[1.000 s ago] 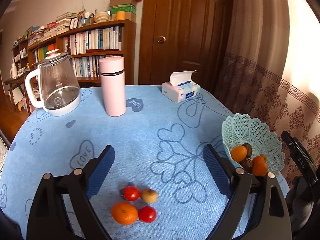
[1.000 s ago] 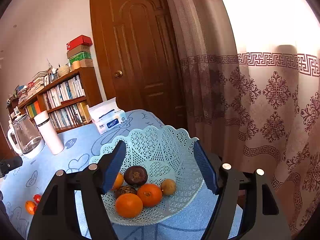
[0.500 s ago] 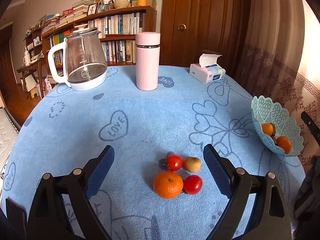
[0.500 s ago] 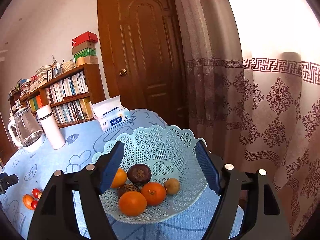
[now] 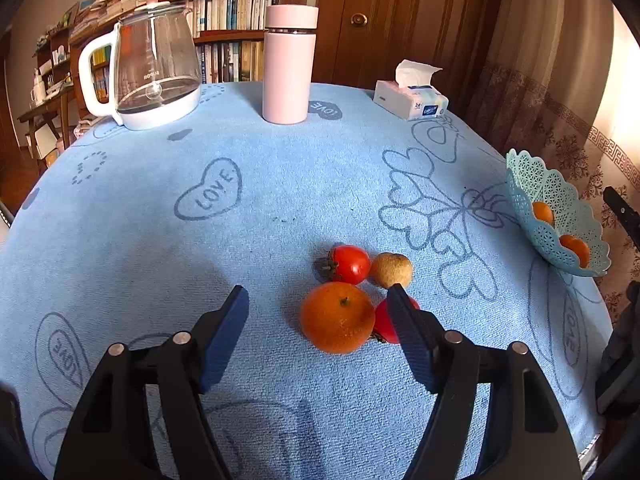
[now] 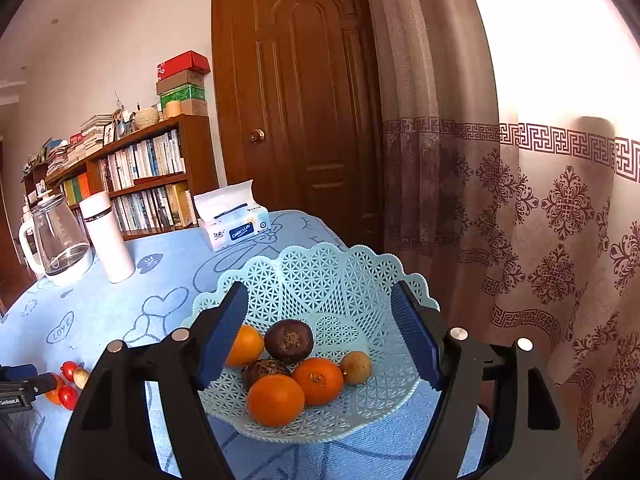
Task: Organize fruits
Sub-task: 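Move the left tool back to the table and grasp the large tangerine, then grasp the small brown round fruit with the right tool while the left tool holds the tangerine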
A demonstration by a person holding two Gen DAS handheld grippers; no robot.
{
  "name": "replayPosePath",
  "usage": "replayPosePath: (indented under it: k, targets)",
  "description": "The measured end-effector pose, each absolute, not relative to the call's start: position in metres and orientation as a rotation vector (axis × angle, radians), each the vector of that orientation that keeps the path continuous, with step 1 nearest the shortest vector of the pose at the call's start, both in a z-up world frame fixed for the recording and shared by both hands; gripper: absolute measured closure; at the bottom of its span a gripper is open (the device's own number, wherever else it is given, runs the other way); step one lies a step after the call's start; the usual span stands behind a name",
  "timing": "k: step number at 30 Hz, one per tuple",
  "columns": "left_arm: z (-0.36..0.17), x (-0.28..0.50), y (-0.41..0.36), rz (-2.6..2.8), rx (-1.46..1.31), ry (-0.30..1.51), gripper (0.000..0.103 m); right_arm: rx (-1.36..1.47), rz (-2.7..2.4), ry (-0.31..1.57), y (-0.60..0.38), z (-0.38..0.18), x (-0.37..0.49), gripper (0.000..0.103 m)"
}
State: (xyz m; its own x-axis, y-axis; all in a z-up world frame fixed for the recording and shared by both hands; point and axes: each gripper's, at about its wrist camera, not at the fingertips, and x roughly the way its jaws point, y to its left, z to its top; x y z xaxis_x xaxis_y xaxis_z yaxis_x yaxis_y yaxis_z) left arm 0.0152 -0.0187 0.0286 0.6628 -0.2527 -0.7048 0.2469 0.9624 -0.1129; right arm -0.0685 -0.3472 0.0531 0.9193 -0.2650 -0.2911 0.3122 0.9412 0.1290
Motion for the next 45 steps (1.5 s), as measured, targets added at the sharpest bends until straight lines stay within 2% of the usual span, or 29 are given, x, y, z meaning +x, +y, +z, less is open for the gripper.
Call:
replayPosePath:
  k: [4, 9, 11, 18, 27, 35, 41, 43, 45]
  targets:
    - [0.024, 0.018, -0.017, -0.305, -0.031, 0.816, 0.046, 0.163, -0.291, 0.278, -0.344, 0.052, -0.067, 0.028]
    - [0.02, 0.019, -0.016, -0.345, -0.062, 0.832, 0.051, 0.153, -0.286, 0.28, -0.342, 0.052, -0.066, 0.028]
    - [0.02, 0.018, -0.017, -0.365, -0.067, 0.836, 0.061, 0.146, -0.285, 0.279, -0.341, 0.052, -0.066, 0.028]
    - [0.023, 0.015, -0.009, -0.345, -0.097, 0.814, 0.062, 0.081, -0.291, 0.263, -0.328, 0.053, -0.066, 0.028]
    - [0.043, 0.006, 0.004, -0.222, -0.062, 0.681, 0.062, -0.027, -0.216, 0.248, -0.288, 0.063, -0.066, 0.028]
    - [0.052, 0.003, 0.018, -0.158, -0.082, 0.631, 0.062, 0.06, 0.153, 0.492, -0.232, 0.057, -0.021, 0.028]
    - [0.054, 0.003, 0.025, -0.146, -0.106, 0.619, 0.062, 0.062, 0.36, 0.696, -0.181, 0.037, 0.011, 0.045]
    - [0.055, 0.002, 0.026, -0.141, -0.106, 0.613, 0.062, 0.06, 0.388, 0.74, -0.171, 0.032, 0.019, 0.046]
    - [0.056, 0.001, 0.026, -0.141, -0.11, 0.607, 0.062, 0.05, 0.404, 0.776, -0.16, 0.027, 0.026, 0.053]
